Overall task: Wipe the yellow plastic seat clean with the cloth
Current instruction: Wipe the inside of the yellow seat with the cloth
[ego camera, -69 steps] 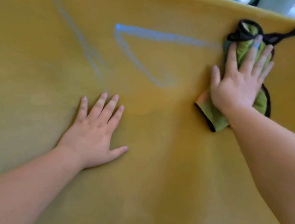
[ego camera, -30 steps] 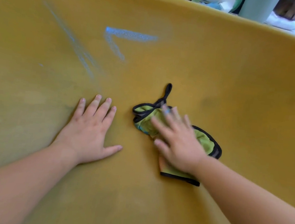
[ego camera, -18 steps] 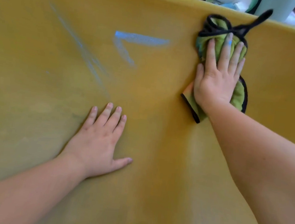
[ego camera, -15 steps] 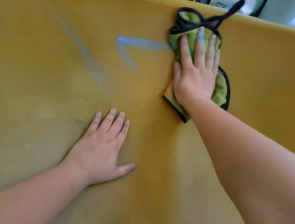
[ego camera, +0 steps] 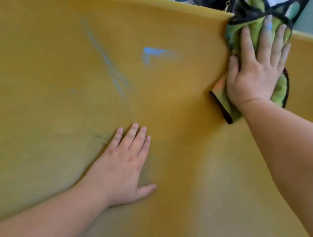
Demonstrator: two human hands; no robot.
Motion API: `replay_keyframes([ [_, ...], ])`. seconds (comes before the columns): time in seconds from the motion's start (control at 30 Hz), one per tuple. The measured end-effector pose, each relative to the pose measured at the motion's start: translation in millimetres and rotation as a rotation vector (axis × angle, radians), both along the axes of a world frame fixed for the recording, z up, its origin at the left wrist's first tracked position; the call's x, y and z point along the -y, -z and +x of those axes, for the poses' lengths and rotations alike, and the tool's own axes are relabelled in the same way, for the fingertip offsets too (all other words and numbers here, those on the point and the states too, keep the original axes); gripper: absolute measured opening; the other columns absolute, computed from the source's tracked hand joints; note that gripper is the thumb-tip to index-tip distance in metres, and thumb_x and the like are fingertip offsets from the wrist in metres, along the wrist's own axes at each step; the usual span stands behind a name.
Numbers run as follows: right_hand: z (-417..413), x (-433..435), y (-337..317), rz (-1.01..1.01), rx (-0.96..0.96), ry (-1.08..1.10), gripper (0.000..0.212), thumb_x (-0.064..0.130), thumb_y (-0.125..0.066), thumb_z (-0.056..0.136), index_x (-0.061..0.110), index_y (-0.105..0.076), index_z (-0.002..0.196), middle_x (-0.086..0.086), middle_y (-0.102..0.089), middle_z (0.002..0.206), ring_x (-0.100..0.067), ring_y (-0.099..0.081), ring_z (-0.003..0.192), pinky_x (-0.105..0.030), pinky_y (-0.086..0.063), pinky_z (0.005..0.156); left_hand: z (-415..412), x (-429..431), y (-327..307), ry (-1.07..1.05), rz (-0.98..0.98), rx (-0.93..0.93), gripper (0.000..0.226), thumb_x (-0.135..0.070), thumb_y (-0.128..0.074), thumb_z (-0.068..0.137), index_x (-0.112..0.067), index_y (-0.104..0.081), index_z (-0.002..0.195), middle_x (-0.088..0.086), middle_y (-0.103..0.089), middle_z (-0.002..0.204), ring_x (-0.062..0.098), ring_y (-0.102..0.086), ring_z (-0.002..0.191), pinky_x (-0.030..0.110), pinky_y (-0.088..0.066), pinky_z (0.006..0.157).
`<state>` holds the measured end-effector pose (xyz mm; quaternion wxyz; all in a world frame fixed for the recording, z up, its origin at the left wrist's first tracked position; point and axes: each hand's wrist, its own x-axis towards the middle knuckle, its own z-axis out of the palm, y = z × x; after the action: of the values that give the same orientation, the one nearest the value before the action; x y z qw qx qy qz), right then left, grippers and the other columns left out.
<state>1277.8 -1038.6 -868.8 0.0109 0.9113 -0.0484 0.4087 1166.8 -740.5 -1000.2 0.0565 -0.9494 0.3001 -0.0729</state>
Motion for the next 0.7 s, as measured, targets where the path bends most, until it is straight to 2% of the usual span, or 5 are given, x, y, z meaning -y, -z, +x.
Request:
replay_keyframes([
  [0.1, 17.6, -75.3, -4.7, 0.020, 0.044, -0.055, 0.057, 0.049, -0.031, 0.103, 0.037, -0.020, 0.158, -0.007, -0.013, 0.169, -0.038, -0.007, 0.154, -0.052, -0.006, 0.125, -1.2, 1.2, 0.2, -0.017, -0.016, 0.003, 0.110, -0.082, -0.042, 0.071, -0.001, -0.044, 0.145, 0.021, -0.034, 0.156, 0.039, -0.023, 0.147, 0.063, -0.023, 0.113],
  [0.23, 5.1, -154.3, 62.5, -0.239, -0.018, -0.400, 0.051, 0.038, -0.042, 0.104, 0.036, -0.036, 0.154, -0.002, -0.026, 0.165, -0.036, -0.019, 0.153, -0.054, -0.015, 0.123, -2.1, 1.8, -0.7, 0.033, -0.049, 0.061, 0.099, -0.079, -0.049, 0.068, 0.000, -0.061, 0.128, 0.019, -0.054, 0.137, 0.037, -0.046, 0.131, 0.060, -0.035, 0.108],
  [0.4, -42.5, -85.0, 117.0, -0.444, -0.229, -0.565, 0.046, 0.036, -0.044, 0.105, 0.040, -0.041, 0.151, 0.002, -0.027, 0.165, -0.031, -0.023, 0.153, -0.056, -0.016, 0.122, -4.5, -2.7, 8.3, 0.203, -0.051, 0.181, 0.071, -0.067, -0.053, 0.076, -0.005, -0.074, 0.103, 0.012, -0.068, 0.112, 0.031, -0.061, 0.106, 0.047, -0.052, 0.089],
  [0.57, -53.3, 49.4, 73.1, -0.215, -0.216, -0.108, 0.056, 0.041, -0.049, 0.100, 0.041, -0.029, 0.153, -0.008, -0.028, 0.164, -0.039, -0.020, 0.152, -0.065, -0.011, 0.120, -3.5, -2.6, 9.6, 0.267, -0.035, 0.231, 0.058, -0.061, -0.050, 0.083, -0.008, -0.072, 0.084, 0.010, -0.066, 0.091, 0.031, -0.061, 0.087, 0.042, -0.052, 0.070],
  [0.7, -34.4, 6.0, 54.8, 0.209, -0.088, 0.209, 0.057, 0.045, -0.031, 0.104, 0.037, -0.018, 0.158, -0.003, -0.002, 0.170, -0.035, 0.001, 0.155, -0.058, -0.002, 0.123, -0.6, -1.9, 7.6, 0.288, -0.047, 0.253, 0.053, -0.059, -0.052, 0.083, -0.009, -0.068, 0.078, 0.011, -0.063, 0.087, 0.032, -0.059, 0.083, 0.042, -0.049, 0.068],
])
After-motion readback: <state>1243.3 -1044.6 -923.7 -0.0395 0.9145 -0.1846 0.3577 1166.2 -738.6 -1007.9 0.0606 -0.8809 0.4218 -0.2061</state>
